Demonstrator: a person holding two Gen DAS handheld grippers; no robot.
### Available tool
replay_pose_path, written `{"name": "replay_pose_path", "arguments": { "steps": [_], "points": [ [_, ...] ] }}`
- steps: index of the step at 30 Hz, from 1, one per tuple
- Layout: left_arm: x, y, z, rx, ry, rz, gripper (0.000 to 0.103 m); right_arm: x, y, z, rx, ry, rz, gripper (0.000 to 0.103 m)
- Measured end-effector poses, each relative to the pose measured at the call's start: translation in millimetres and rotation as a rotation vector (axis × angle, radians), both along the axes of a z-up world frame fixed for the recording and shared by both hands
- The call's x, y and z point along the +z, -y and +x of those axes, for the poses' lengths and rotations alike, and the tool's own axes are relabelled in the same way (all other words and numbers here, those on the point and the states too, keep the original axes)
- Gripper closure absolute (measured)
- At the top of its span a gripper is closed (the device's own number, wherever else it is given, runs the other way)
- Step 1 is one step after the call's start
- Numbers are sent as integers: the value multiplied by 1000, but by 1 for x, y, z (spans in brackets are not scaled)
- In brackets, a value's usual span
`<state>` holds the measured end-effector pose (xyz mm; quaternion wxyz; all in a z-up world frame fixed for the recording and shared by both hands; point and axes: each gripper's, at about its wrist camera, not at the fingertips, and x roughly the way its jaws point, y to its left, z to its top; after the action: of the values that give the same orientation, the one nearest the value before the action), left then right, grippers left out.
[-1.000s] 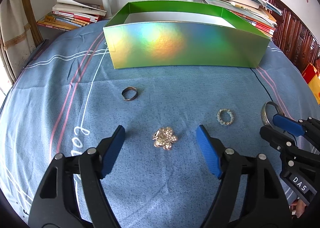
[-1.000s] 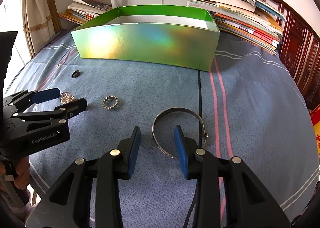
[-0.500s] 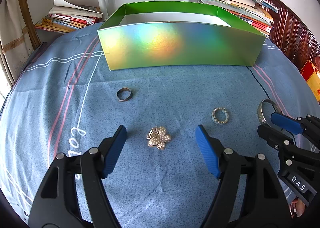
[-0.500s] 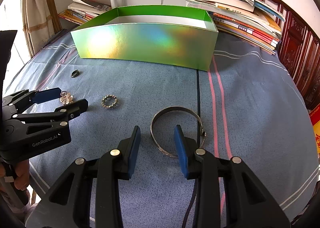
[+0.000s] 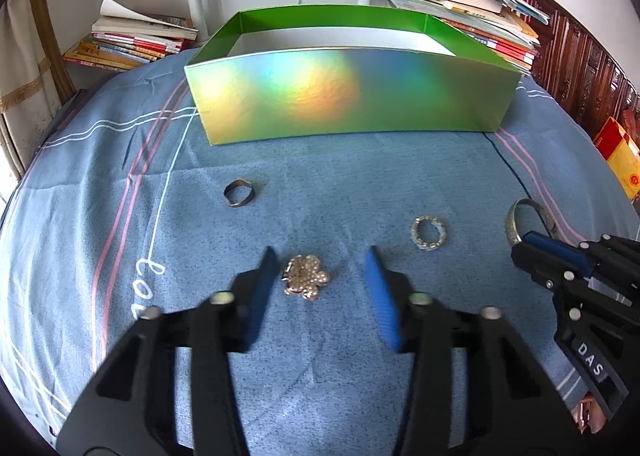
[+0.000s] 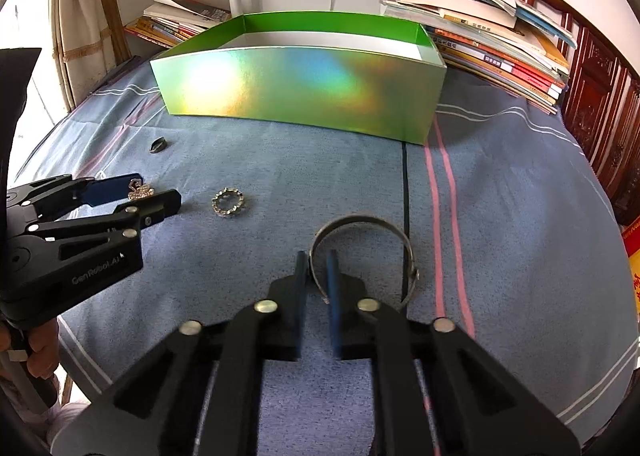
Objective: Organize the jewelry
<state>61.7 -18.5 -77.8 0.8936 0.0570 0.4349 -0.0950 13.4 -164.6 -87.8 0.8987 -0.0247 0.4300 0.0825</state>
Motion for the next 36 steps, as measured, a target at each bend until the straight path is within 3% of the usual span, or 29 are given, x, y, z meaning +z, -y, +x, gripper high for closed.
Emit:
{"name": "replay_pose_path", "arguments": {
  "steps": [2,16,24,28,31,36],
  "points": [
    [0,1,-1,-9,1,-2,80,0,-1,0,8,-1,0,99],
    [11,-11,-2,3,15,-23,82,10,4,1,-14,18,1,100],
    [53,-29,3,2,80,-64,82,68,8,14,5,162,4,99],
    [101,-30,27,-8,186,-52,82,108,12,47,4,251,11,99],
    [125,-23,61,-9,237,-25,82,119,12,89,16,247,46,99],
    [108,-9,130,-1,148,-6,82,91,1,159,-3,138,5,99]
  ]
}}
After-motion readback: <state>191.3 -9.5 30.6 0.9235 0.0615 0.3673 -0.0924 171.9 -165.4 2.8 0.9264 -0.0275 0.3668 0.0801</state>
